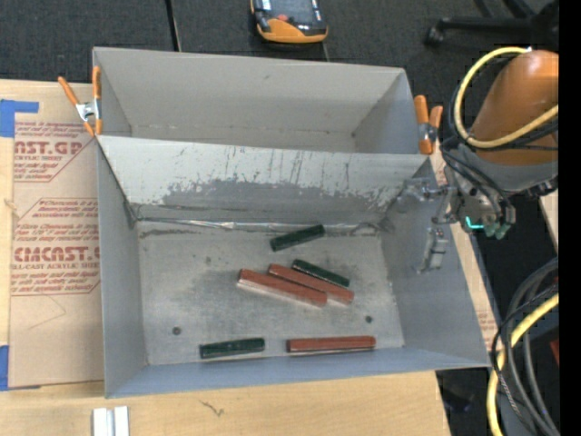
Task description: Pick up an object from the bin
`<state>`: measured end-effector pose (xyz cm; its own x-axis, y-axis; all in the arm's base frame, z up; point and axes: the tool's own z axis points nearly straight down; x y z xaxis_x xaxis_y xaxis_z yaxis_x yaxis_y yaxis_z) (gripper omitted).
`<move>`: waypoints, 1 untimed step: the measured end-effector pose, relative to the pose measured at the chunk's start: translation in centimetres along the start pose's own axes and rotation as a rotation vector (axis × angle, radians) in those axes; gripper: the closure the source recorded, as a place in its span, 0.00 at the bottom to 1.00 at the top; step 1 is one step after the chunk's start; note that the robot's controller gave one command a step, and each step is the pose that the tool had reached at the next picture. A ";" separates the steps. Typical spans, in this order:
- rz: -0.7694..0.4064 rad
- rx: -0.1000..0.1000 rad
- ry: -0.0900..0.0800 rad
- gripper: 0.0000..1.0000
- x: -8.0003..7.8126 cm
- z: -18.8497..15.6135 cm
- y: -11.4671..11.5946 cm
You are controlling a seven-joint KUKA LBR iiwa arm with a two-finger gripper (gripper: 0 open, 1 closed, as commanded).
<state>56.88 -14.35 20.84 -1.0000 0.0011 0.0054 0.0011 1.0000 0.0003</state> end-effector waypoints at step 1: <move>-0.002 0.001 -0.008 0.00 -0.2 -0.5 0.1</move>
Offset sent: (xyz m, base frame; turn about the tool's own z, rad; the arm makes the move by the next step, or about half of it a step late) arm -0.0432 0.0974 -0.1384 0.0520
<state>57.06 -14.28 21.30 -1.0000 -0.0007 -0.0023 -0.0007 1.0000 -0.0011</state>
